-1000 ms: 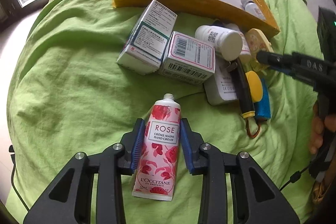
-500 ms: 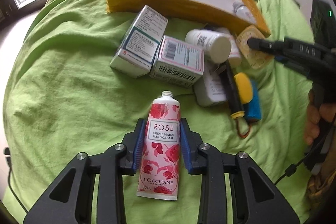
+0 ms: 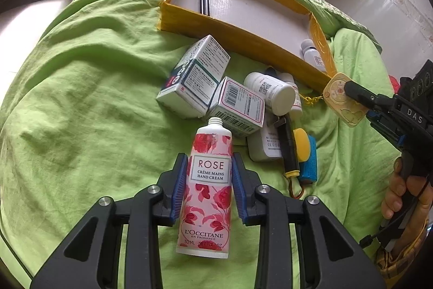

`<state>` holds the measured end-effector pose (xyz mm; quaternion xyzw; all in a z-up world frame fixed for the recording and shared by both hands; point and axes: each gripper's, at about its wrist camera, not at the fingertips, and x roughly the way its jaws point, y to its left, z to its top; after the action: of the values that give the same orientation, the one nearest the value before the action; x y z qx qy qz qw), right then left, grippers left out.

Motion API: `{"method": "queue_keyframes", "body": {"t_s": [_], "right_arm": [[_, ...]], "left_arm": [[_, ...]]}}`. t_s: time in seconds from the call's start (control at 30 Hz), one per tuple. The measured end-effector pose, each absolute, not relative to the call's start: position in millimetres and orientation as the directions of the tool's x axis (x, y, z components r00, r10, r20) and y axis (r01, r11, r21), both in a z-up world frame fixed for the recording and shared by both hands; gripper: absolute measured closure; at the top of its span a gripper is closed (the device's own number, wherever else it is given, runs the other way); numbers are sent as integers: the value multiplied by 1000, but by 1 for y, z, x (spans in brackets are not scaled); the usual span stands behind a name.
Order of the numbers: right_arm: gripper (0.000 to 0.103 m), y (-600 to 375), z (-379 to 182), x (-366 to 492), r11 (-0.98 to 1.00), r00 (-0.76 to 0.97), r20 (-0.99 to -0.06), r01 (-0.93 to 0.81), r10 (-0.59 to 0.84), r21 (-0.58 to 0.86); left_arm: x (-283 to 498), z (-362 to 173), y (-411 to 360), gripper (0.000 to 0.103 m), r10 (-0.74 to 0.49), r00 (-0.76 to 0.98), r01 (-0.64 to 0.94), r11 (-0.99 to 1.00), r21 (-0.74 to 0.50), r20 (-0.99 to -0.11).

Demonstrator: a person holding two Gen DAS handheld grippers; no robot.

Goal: Organize rigid objects
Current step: 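Lift the hand cream with the left gripper while the right gripper grasps the yellow compact case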

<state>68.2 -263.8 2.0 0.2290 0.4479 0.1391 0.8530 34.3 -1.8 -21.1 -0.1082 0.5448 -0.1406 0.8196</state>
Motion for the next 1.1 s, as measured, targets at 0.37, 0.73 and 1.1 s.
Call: {"method": "queue_keyframes", "body": {"t_s": [0.37, 0.73, 1.1], "right_arm": [[84, -258, -17, 73, 892, 462, -794, 13, 396, 452], [85, -250, -40, 76, 898, 353, -843, 15, 407, 440], [85, -257, -8, 69, 873, 497, -749, -37, 438, 486]], "left_arm": [[34, -24, -7, 74, -334, 357, 116, 942, -314, -872], [36, -26, -10, 74, -334, 353, 127, 943, -308, -874], [33, -23, -7, 74, -335, 370, 116, 942, -314, -867]]}}
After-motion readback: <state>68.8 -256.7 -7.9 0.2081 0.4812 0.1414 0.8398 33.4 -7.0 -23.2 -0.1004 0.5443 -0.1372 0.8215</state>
